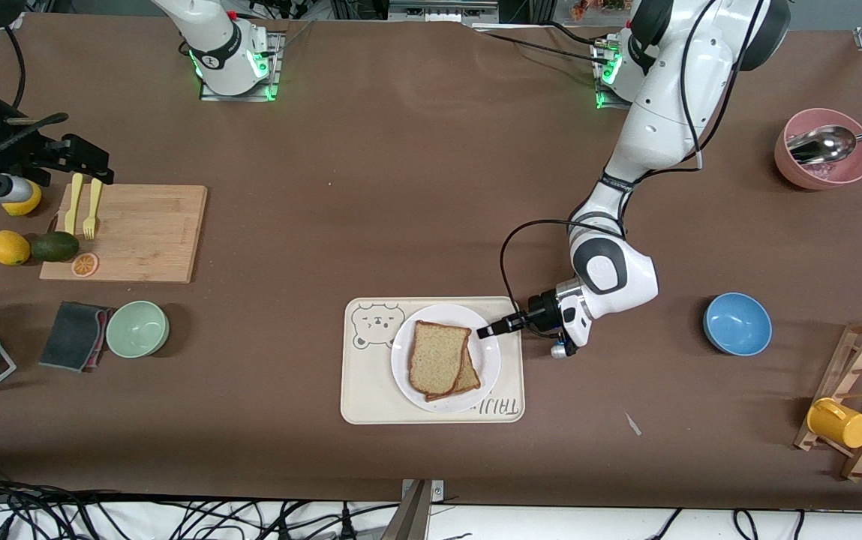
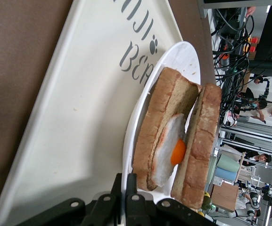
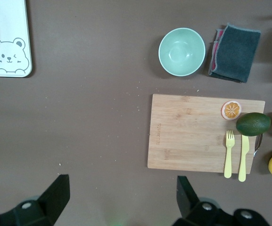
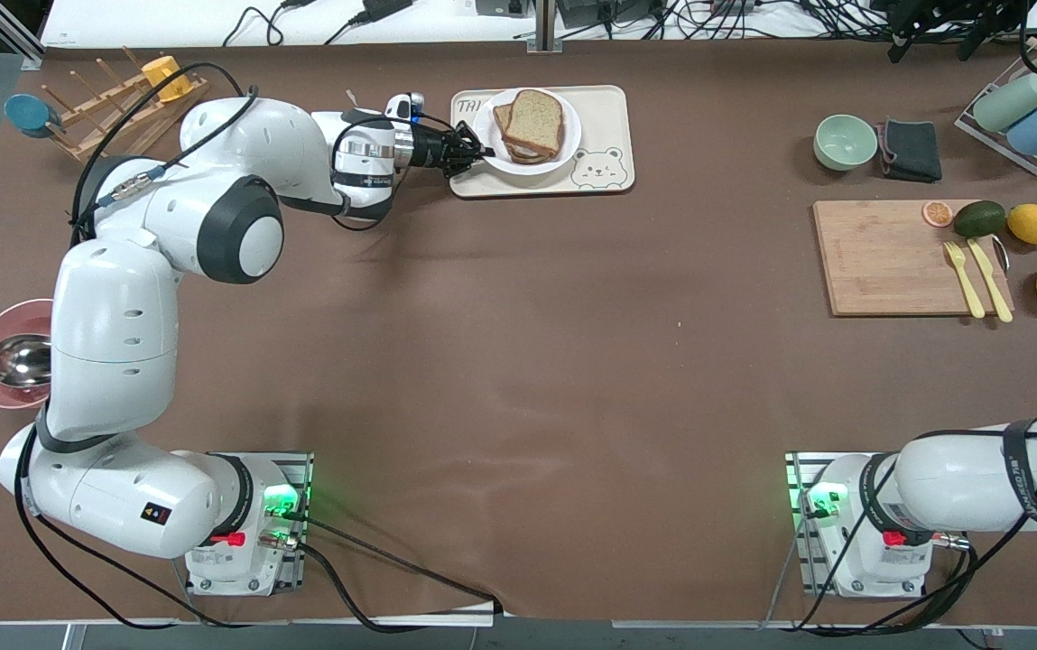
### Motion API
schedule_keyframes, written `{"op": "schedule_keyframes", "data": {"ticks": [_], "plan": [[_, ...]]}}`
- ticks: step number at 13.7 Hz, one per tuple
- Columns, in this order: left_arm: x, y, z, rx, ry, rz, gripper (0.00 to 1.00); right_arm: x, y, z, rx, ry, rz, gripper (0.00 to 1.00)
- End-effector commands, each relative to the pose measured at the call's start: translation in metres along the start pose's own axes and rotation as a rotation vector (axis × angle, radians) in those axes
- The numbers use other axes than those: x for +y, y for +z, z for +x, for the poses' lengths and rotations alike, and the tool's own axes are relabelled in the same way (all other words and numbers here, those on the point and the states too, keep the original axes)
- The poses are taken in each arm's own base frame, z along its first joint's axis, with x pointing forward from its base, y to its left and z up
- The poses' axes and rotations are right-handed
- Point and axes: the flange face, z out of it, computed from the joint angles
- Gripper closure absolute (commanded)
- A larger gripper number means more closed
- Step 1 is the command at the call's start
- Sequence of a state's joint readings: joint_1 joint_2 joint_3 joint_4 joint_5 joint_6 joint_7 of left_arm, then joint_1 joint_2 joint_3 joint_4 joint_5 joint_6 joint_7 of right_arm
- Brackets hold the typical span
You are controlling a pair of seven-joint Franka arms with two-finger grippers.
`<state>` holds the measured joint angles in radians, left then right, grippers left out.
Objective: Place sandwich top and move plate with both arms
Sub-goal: 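Slide the plate with the left gripper onto the bear tray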
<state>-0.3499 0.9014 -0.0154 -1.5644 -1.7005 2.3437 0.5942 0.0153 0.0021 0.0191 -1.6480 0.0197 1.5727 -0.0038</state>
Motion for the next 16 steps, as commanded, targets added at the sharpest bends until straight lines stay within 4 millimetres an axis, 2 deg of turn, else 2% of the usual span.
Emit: {"op": "schedule_keyframes", "data": {"ticks": [1,2,3,5,8,10,16], "plan": [[-0.001,0.007,-0.001,0.021,-0.022,-0.007,1.00,0.001,-0.007,-0.005,0.001,0.009,0.002,0.00],[-0.001,0.006,-0.001,0.021,-0.017,-0.007,0.77,0.001,-0.007,-0.005,0.001,0.009,0.002,0.00],[-0.005,0.004,-0.001,0.021,-0.020,-0.002,0.69,0.001,-0.007,-0.005,0.001,0.009,0.002,0.00],[-0.002,0.000,-0.002,0.019,-0.012,0.001,0.58,0.001,-0.007,-0.005,0.001,0.010,0.002,0.00],[0.003,-0.009,-0.005,0.021,-0.014,0.005,0.49,0.001,-0.007,-0.005,0.001,0.009,0.002,0.00],[0.005,-0.015,-0.008,0.011,0.002,0.024,0.48,0.001,-0.007,-0.005,0.001,0.009,0.002,0.00],[0.013,-0.067,-0.017,-0.010,0.058,0.104,0.45,0.001,-0.006,-0.005,-0.001,0.010,0.002,0.00]]}}
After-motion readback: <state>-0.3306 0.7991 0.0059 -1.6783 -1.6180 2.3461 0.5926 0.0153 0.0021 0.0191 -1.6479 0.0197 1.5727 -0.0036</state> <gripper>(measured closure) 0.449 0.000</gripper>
